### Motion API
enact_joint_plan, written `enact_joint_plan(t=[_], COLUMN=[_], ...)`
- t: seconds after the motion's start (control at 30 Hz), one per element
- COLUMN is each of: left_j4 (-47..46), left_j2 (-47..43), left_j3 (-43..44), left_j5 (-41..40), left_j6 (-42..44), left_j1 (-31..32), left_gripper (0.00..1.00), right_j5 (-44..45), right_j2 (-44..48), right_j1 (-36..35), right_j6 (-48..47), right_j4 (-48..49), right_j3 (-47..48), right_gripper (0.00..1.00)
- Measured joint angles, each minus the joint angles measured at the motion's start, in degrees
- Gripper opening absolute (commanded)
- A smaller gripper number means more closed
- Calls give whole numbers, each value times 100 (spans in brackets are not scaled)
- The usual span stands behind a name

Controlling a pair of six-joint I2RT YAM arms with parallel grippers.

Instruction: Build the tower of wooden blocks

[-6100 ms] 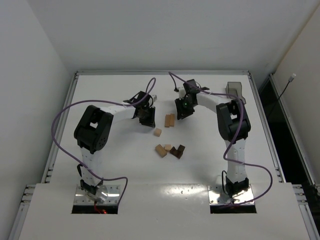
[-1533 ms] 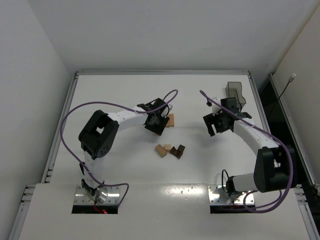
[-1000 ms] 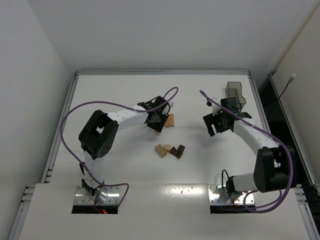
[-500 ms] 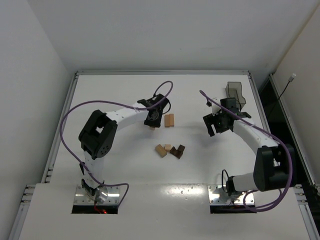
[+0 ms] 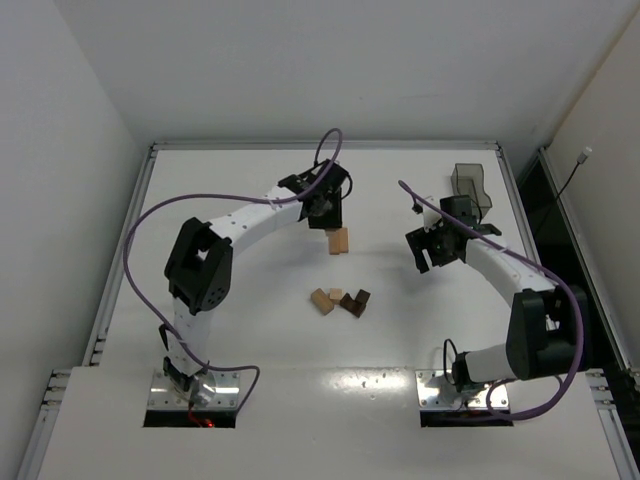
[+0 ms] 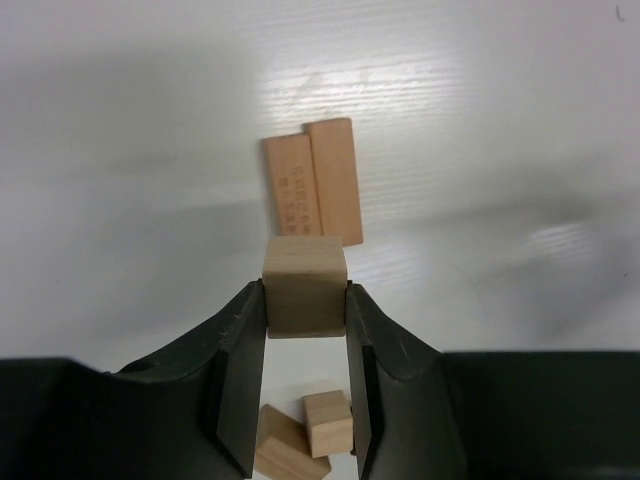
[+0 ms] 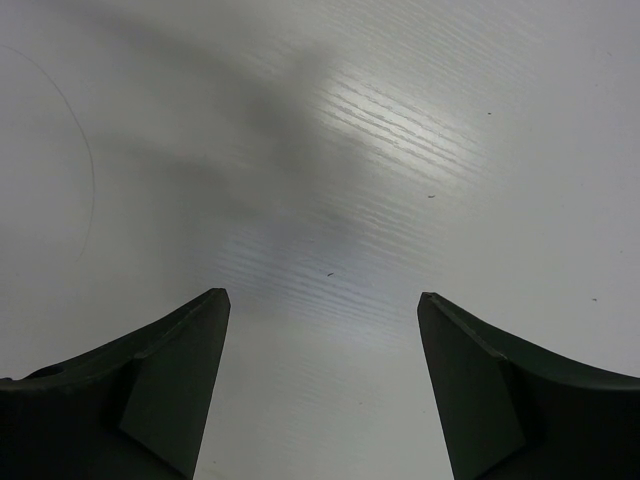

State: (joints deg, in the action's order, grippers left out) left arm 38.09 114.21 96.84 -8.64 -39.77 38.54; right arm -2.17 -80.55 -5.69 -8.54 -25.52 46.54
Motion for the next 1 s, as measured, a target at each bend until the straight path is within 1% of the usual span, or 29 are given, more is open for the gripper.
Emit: enact_joint_plan(t=[0.2,1.0], left_j4=[2,66], left_j2=[509,1191], left_j3=[503,844], left_j5=[37,94], left_j6=[-15,37], left_j1=[0,-2], left_gripper=[0,0], right_j5=[0,2], right_j2=[-26,-210], right_j1=[0,0], right_j6=[4,66], right_j4=[2,4], right_j3=[0,2], right_gripper=[73,71])
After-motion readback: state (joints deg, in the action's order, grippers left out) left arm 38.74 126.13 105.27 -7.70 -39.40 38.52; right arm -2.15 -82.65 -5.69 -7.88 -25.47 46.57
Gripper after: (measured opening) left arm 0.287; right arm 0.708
